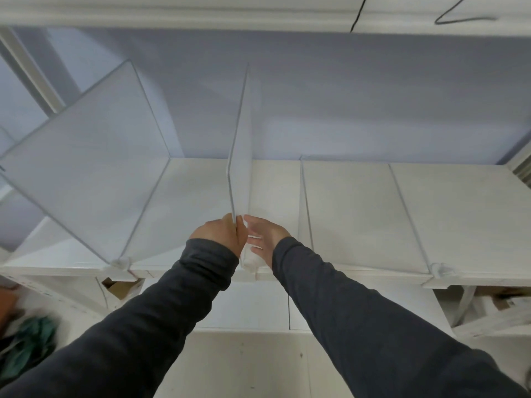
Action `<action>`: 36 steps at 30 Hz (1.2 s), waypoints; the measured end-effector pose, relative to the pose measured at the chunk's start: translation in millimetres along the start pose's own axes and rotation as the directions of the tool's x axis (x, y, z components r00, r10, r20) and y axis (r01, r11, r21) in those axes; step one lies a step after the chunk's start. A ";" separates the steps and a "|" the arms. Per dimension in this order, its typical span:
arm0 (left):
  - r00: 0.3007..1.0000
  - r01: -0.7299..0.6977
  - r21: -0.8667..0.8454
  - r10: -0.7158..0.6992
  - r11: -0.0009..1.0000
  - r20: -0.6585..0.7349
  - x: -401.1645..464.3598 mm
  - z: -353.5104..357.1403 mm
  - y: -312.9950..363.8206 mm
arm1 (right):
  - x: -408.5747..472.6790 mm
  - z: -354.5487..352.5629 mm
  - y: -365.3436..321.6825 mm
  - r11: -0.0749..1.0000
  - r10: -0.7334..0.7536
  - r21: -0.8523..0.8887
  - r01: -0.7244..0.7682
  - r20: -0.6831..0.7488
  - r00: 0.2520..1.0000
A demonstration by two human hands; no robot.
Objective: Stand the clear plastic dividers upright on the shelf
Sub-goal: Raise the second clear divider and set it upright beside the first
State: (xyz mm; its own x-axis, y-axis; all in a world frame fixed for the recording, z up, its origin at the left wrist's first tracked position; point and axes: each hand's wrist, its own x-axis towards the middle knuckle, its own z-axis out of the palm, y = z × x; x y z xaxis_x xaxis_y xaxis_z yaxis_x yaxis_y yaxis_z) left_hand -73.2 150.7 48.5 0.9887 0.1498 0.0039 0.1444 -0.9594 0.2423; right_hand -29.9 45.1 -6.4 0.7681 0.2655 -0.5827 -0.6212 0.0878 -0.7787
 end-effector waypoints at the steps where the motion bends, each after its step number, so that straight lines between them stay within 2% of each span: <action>1: 1.000 0.002 0.006 -0.002 1.000 0.001 -0.2 -1.1 -0.9 | -0.3 -0.3 -0.1 1.000 0.001 -0.002 -0.001 0.000 1.000; 5: 0.997 0.044 0.072 -0.048 0.996 0.057 -6.6 -6.8 0.5 | -4.5 -1.5 0.8 0.999 -0.023 -0.040 0.024 0.026 0.999; 8: 0.979 0.093 0.142 -0.117 0.985 0.169 -14.7 -5.9 5.2 | -8.3 -4.5 2.0 0.994 -0.071 -0.084 0.071 0.008 0.997; 10: 0.961 0.089 0.168 -0.129 0.982 0.245 -22.3 -2.9 11.5 | -10.3 -6.9 -0.2 0.986 -0.114 -0.123 0.110 -0.024 0.993; 12: 0.954 0.031 0.164 -0.078 0.986 0.291 -30.4 -1.7 19.7 | -12.8 -7.8 -3.4 0.979 -0.143 -0.157 0.133 -0.051 0.988; 15: 0.964 -0.098 0.150 0.056 0.984 0.260 -39.9 -5.2 38.2 | -21.1 -13.6 -3.3 0.940 -0.225 -0.280 0.193 -0.084 0.971; 20: 0.976 -0.211 0.094 0.204 0.973 0.081 -46.5 1.6 59.9 | -38.6 -38.7 -0.9 0.834 -0.424 -0.449 0.321 -0.149 0.893; 22: 0.968 -0.250 0.064 0.251 0.966 -0.006 -46.2 9.8 61.9 | -43.9 -52.4 -1.7 0.752 -0.497 -0.565 0.338 -0.151 0.855; 25: 0.943 -0.318 0.074 0.323 0.945 -0.081 -43.3 24.3 71.8 | -53.3 -80.0 1.5 0.481 -0.629 -0.829 0.284 -0.100 0.771; 28: 0.935 -0.330 0.115 0.341 0.937 -0.098 -40.0 33.8 86.0 | -64.6 -106.4 6.6 0.235 -0.696 -0.962 0.140 -0.066 0.715; 30: 0.937 -0.326 0.175 0.343 0.929 -0.071 -38.1 41.2 98.1 | -73.3 -123.5 9.7 0.100 -0.705 -0.994 0.038 -0.044 0.708; 33: 0.938 -0.315 0.247 0.341 0.916 -0.069 -36.2 50.5 109.8 | -81.8 -140.6 11.4 -0.021 -0.693 -0.999 -0.041 -0.015 0.721; 36: 0.942 -0.305 0.242 0.329 0.921 -0.062 -35.0 56.7 118.3 | -86.9 -154.5 9.1 -0.042 -0.683 -0.996 -0.076 -0.027 0.730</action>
State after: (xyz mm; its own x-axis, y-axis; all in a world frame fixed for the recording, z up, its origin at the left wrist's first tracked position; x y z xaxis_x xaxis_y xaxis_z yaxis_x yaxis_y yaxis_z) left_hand -88.5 18.4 22.0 0.9767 -0.1595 0.1435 -0.1593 -0.9871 -0.0130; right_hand -78.3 -125.5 1.3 0.9891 0.1079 0.0998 0.1226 -0.9803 -0.1547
